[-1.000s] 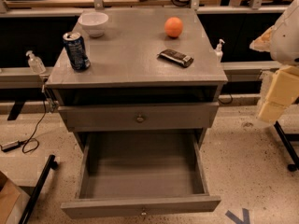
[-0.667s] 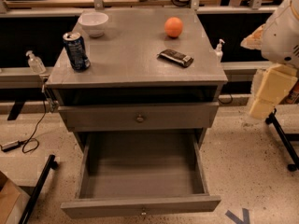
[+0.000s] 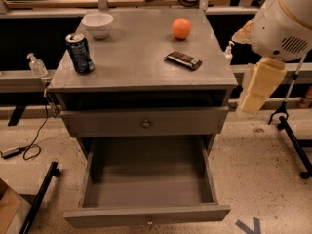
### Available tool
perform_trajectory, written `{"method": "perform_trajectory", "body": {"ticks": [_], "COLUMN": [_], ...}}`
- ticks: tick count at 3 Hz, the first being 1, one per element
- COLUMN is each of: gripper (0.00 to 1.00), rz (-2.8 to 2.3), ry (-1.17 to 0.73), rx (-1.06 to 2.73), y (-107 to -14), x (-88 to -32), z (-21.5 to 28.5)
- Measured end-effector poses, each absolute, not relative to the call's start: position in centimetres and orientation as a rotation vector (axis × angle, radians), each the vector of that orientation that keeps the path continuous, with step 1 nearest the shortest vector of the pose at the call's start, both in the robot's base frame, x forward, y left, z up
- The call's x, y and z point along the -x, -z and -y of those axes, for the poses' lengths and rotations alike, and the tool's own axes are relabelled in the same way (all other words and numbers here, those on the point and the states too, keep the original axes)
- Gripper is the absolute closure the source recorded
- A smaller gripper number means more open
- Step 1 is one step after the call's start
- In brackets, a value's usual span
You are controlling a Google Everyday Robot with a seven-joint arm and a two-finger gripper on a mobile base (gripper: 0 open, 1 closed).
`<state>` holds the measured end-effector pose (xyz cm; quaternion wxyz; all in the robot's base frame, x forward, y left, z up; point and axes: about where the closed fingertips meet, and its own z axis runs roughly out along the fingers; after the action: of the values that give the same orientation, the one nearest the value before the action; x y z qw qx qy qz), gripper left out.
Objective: Place pepsi can into middle drawer
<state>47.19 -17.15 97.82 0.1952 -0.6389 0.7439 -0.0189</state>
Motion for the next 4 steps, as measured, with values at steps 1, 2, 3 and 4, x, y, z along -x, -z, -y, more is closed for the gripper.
{"method": "perform_trajectory", "body": {"ticks": [1, 2, 3, 4], "gripper": [0.0, 0.0, 0.0, 0.0], "rz": [-2.11, -2.03, -1.947, -1.87], "ry": [0.038, -0.046, -0.158, -0.268], "rx": [1.753, 1.736, 1.726, 1.654], "y": [-97.0, -96.3, -94.6, -93.5], "x": [-48.6, -53.0, -57.2, -61.2], "z": [16.1, 11.9, 8.2, 5.5]}}
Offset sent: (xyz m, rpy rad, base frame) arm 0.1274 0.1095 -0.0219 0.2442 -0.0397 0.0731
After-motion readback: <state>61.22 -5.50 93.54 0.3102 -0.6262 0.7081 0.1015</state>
